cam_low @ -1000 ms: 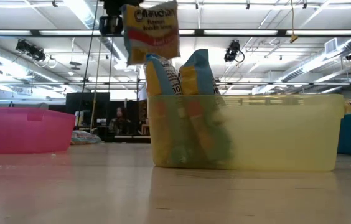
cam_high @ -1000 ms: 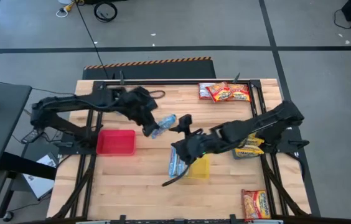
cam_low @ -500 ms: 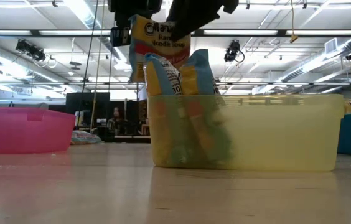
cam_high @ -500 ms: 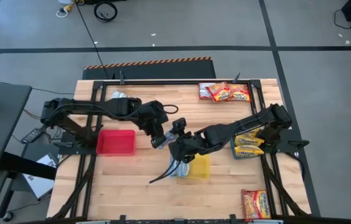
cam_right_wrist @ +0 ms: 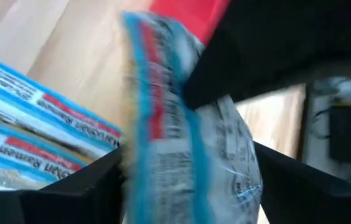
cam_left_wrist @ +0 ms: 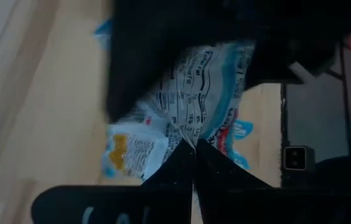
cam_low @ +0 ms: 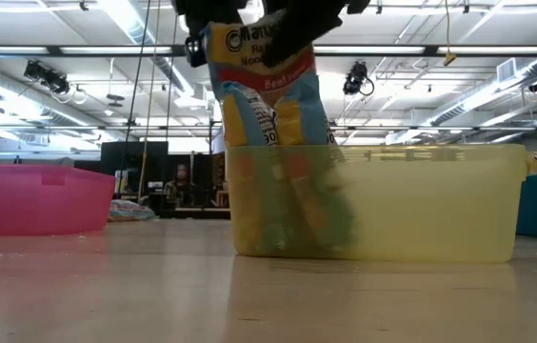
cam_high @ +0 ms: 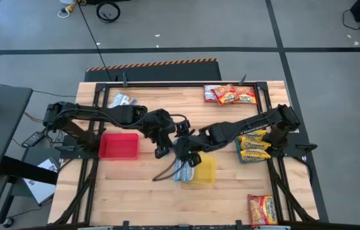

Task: Sort Maruchan noodles
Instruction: Put the light blue noodle pack into the yellow bin

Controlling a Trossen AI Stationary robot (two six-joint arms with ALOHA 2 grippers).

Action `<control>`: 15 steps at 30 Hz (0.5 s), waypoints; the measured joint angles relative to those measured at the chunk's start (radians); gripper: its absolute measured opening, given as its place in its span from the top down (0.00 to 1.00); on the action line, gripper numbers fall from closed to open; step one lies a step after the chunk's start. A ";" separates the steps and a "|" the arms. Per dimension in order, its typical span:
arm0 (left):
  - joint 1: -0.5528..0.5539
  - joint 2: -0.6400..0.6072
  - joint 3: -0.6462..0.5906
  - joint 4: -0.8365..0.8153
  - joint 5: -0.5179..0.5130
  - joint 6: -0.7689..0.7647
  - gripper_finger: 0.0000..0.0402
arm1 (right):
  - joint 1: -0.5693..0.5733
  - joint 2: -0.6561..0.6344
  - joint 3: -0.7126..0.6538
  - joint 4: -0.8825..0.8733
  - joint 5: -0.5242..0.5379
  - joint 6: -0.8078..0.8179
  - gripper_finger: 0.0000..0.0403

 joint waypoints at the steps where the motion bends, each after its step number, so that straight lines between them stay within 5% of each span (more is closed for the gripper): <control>1: -0.004 0.000 0.000 0.006 -0.009 0.018 0.98 | -0.006 0.000 0.000 -0.008 -0.004 0.020 0.27; 15: 0.025 -0.036 0.000 0.026 0.033 0.046 0.78 | -0.005 -0.001 -0.001 -0.031 -0.022 0.168 0.62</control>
